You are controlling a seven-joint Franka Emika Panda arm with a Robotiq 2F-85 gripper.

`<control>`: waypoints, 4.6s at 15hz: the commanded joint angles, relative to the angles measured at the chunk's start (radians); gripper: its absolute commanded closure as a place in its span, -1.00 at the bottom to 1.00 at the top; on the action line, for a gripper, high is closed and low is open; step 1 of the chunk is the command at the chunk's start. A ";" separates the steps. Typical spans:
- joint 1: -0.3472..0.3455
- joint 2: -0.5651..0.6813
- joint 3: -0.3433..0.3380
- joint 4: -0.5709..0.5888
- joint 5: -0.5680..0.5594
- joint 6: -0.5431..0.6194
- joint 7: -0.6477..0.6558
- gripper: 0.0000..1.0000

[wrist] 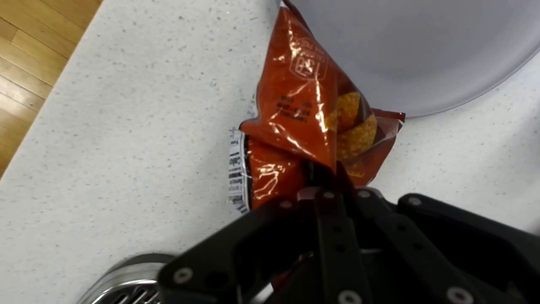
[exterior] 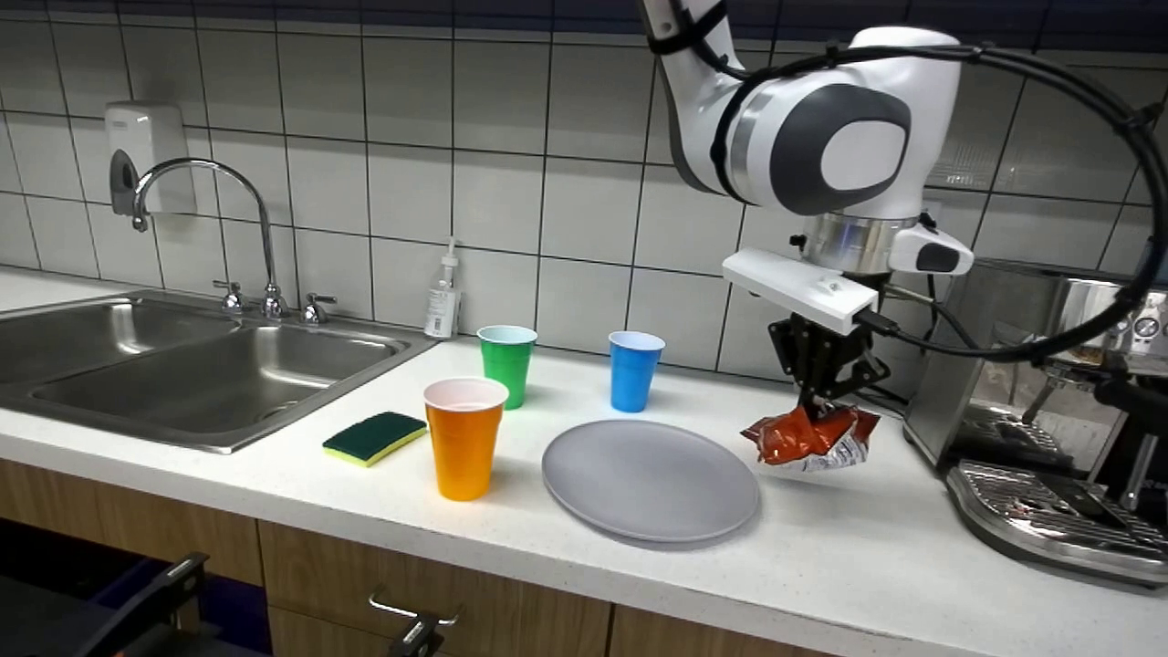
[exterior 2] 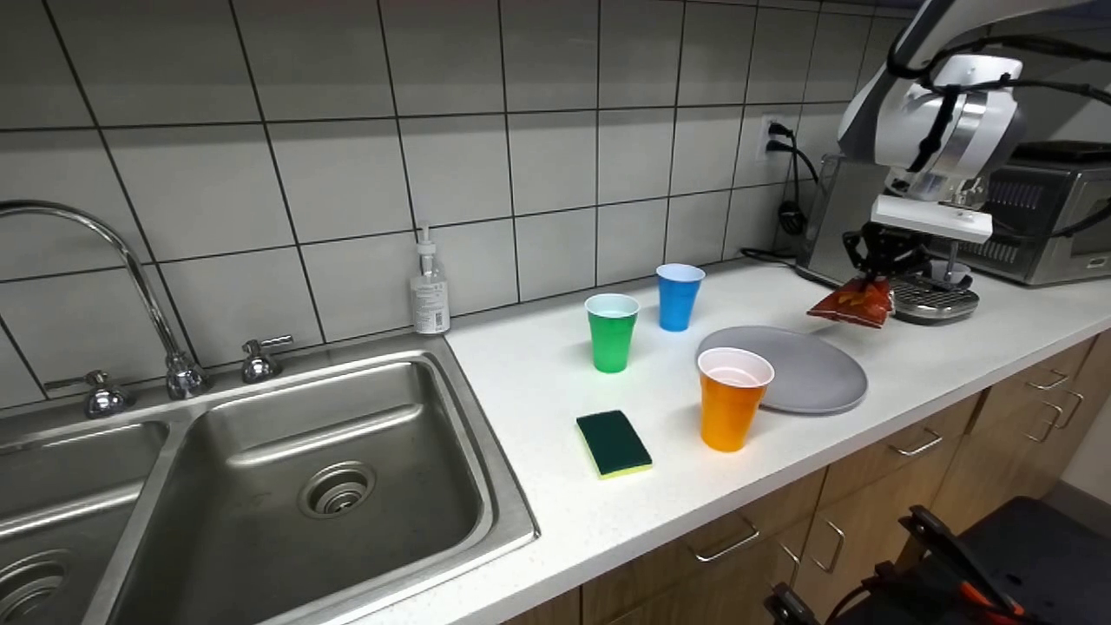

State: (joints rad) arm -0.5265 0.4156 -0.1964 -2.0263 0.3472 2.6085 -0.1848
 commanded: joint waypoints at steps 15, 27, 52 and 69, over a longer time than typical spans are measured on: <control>-0.166 0.198 0.077 0.155 0.059 0.082 -0.052 0.48; -0.089 -0.069 0.055 -0.010 -0.027 0.033 -0.053 -1.00; 0.297 -0.504 0.015 -0.458 -0.262 -0.196 -0.274 -1.00; 0.386 -0.516 0.024 -0.520 -0.289 -0.182 -0.274 -1.00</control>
State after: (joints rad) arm -0.1507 -0.0979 -0.1688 -2.5432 0.0514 2.4260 -0.4560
